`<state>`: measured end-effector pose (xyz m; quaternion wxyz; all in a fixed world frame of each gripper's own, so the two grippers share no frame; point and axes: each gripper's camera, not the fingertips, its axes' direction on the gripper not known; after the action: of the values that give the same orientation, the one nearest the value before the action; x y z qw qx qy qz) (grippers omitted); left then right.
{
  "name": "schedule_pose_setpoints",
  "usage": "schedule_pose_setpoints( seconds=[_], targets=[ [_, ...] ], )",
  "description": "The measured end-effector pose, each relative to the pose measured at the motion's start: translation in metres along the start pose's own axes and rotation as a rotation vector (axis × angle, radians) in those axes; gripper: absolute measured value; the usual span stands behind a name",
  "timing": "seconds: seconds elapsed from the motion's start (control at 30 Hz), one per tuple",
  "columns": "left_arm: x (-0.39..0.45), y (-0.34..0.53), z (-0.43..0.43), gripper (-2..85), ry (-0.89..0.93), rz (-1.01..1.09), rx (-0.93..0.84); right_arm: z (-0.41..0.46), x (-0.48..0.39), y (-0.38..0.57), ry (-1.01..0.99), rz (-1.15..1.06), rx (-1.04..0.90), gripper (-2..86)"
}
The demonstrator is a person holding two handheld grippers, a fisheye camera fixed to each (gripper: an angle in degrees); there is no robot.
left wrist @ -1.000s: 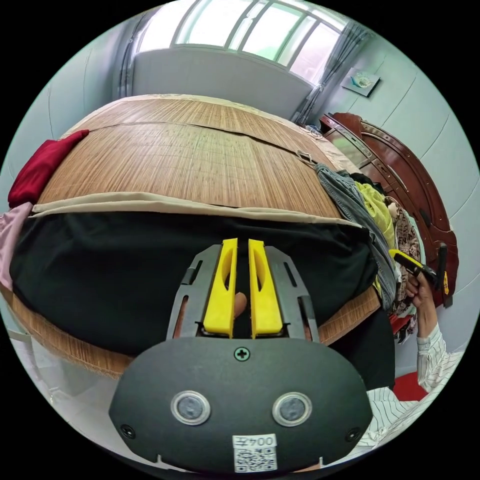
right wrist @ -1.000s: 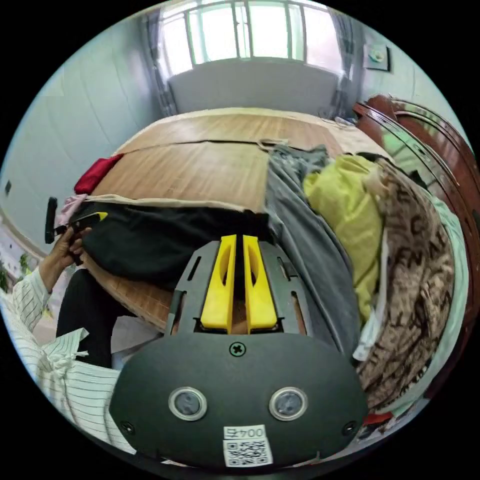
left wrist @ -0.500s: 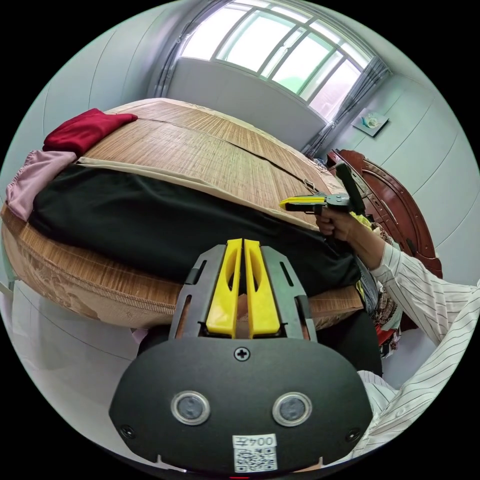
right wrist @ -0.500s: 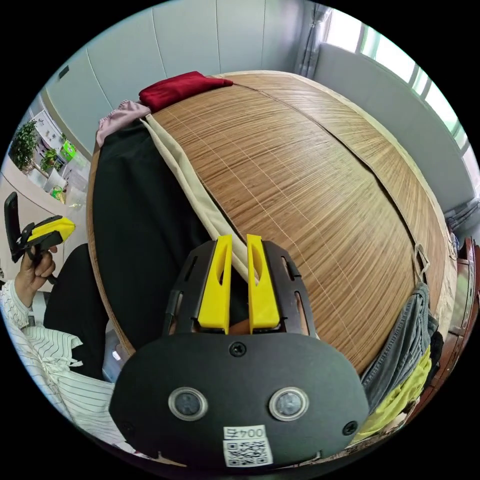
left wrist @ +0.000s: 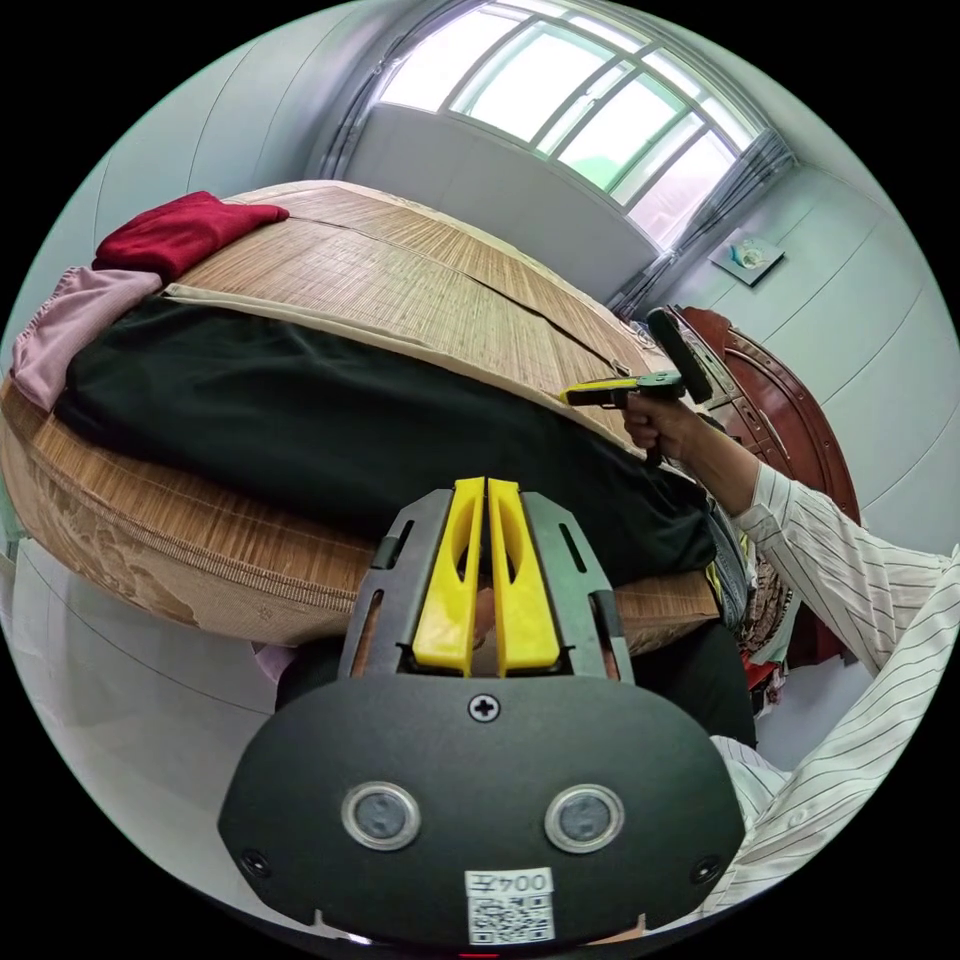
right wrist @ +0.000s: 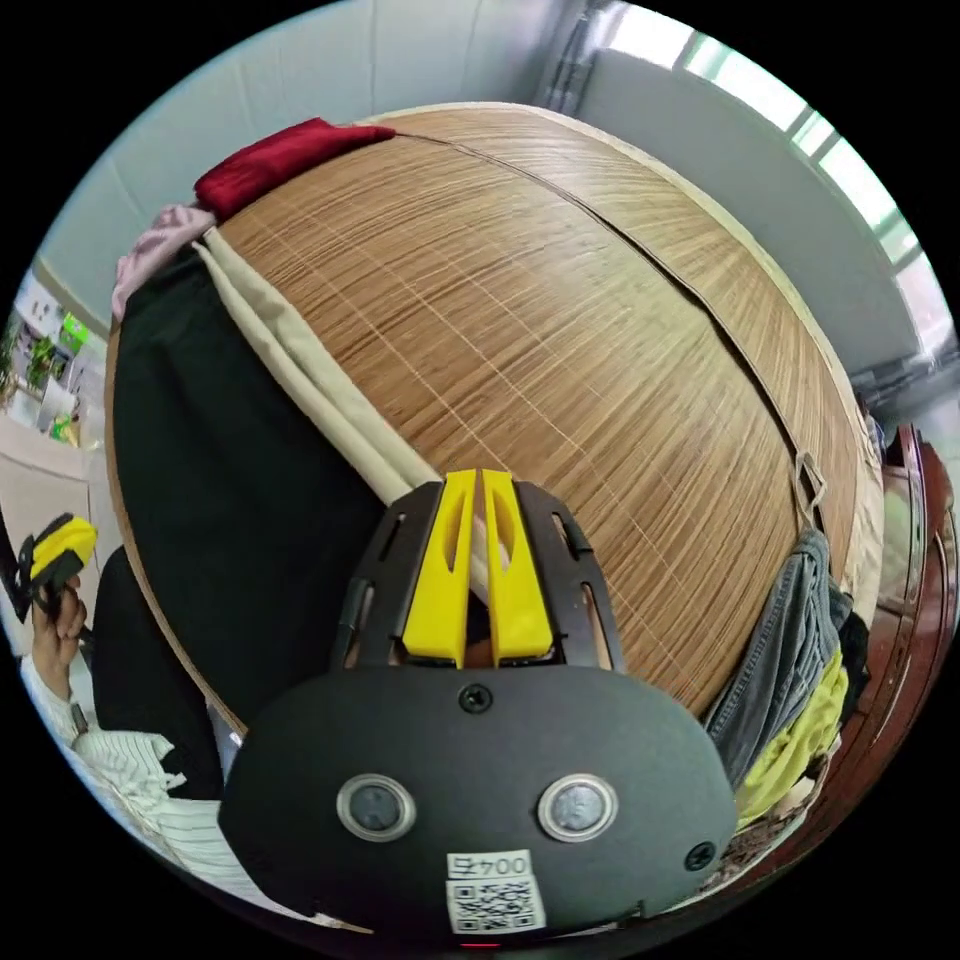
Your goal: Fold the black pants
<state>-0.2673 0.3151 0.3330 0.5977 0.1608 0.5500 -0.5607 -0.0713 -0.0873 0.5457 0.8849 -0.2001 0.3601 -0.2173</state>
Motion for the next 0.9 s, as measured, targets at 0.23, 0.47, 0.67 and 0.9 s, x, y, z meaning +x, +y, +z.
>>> schedule_pose_setpoints(
  seconds=[0.23, 0.47, 0.67, 0.9],
  targets=[
    [0.004, -0.004, 0.005, 0.4, -0.002, 0.004, -0.011, -0.016, -0.032, 0.012, -0.148, -0.156, 0.113, 8.3],
    [0.01, -0.007, 0.003, 0.4, -0.02, 0.017, -0.014, -0.012, -0.056, 0.001, -0.034, -0.148, 0.1, 1.7],
    [0.009, -0.011, 0.006, 0.3, -0.032, -0.001, -0.031, -0.003, -0.04, -0.005, -0.041, 0.039, -0.001, 5.8],
    [0.043, -0.014, 0.031, 0.5, -0.015, 0.143, -0.117, -0.059, -0.041, 0.079, -0.342, 0.056, 0.163, 6.7]
  ],
)
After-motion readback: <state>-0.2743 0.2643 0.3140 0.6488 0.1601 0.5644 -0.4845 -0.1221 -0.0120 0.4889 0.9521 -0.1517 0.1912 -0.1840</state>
